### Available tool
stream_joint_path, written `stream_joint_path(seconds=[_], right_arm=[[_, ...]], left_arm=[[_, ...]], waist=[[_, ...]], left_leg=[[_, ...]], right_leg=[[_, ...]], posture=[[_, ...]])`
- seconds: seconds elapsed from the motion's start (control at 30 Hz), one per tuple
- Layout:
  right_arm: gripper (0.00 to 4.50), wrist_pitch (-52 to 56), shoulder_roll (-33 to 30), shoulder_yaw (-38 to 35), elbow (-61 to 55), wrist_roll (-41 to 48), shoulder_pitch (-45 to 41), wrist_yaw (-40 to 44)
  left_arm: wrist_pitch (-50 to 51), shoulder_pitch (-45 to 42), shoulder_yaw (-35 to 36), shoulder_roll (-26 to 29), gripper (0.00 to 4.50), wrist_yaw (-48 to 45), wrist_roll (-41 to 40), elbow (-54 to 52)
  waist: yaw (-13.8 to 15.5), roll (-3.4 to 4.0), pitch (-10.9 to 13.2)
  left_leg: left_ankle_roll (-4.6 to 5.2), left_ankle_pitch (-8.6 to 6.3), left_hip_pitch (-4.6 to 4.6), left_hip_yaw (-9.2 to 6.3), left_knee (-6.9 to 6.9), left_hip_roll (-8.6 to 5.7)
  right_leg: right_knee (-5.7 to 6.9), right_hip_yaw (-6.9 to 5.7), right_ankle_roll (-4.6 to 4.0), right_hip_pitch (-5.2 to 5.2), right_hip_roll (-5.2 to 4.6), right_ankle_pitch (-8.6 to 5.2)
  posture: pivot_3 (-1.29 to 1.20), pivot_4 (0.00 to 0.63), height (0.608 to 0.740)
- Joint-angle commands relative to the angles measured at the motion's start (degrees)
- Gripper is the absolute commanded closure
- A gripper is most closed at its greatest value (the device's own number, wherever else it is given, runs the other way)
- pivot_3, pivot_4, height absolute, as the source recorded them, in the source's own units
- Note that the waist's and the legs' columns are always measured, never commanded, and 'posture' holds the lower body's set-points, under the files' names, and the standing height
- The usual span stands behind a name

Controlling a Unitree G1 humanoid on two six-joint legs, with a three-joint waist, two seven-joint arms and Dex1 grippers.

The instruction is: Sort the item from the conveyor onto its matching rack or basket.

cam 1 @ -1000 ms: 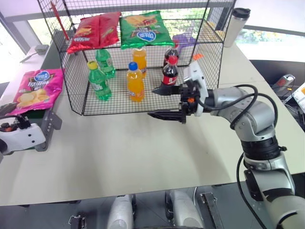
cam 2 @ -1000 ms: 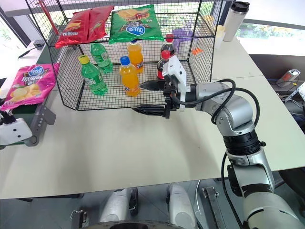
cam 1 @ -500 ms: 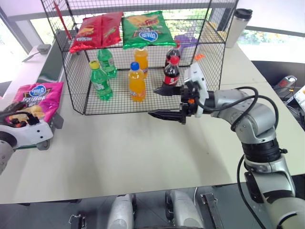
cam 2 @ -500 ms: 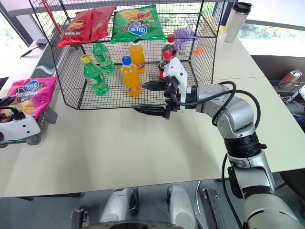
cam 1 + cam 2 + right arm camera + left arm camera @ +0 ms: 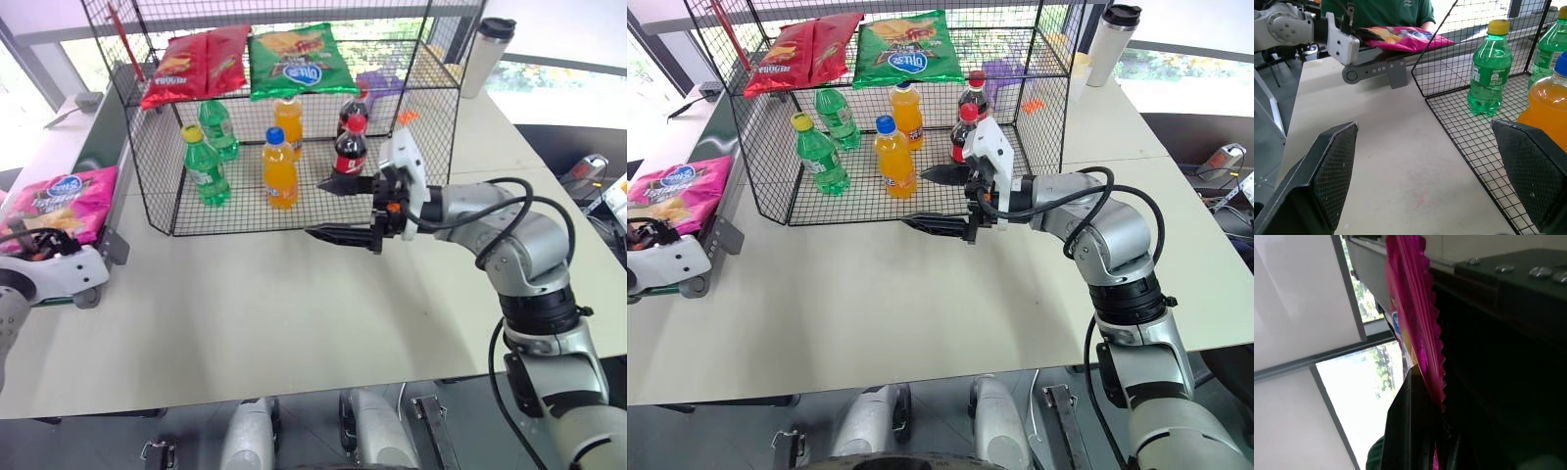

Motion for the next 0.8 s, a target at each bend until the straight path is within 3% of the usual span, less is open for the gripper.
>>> stream_joint_path(seconds=[0.03,0.13,0.43,0.6,0.8], right_arm=[[0.0,-1.94,0.04,-2.03,0.52,-0.24,-0.14,-0.11],[0.0,-3.33,-0.14,-3.18,3.43,-0.41,-0.68,0.24],[0.0,-4.23,2.03,-8.63,10.98,3.76,-3.4,2.14],[0.0,-4.02,1.05,-9.0,11.59,4.44,-2.13,5.18],[0.0,-3.4,2.44,-9.62,11.04,6.67,-1.02,6.27]], left_arm=[[5.11,-2.64,10.85,1.45,4.47,-8.42,-9.16,-5.44],[16.1,-6.88,22.14,4.3,4.47,-24.54,-24.26,-10.38],[45.43,-12.99,43.66,19.88,4.47,-62.53,-51.53,-12.14],[50.82,-27.17,36.16,24.02,4.47,-58.36,-69.48,-6.56],[46.8,-42.29,18.41,20.38,4.47,-47.54,-83.15,-5.21]], waist=[[0.08,-0.01,0.0],[0.05,-0.11,0.02],[-0.34,-0.09,0.05],[-0.01,-0.06,0.08],[0.06,-0.07,0.08]], left_leg=[[0.0,0.0,-0.02,-0.01,0.01,0.0],[0.0,0.0,-0.04,-0.03,0.1,0.0],[0.0,0.0,-0.05,-0.04,0.31,0.0],[0.0,0.0,-0.03,-0.23,0.44,0.0],[0.0,0.0,0.05,-0.35,0.6,-0.03]], right_leg=[[0.0,0.0,0.0,0.0,0.0,0.0],[0.02,-0.01,0.0,0.01,0.01,0.0],[0.08,0.0,-0.01,0.06,0.08,-0.02],[0.05,-0.02,-0.11,0.23,0.14,-0.12],[0.13,-0.02,-0.13,0.41,0.17,-0.14]], posture=[[0.0,0.15,0.74],[0.0,0.15,0.74],[0.0,0.15,0.74],[0.0,0.15,0.74],[0.0,0.15,0.74]])
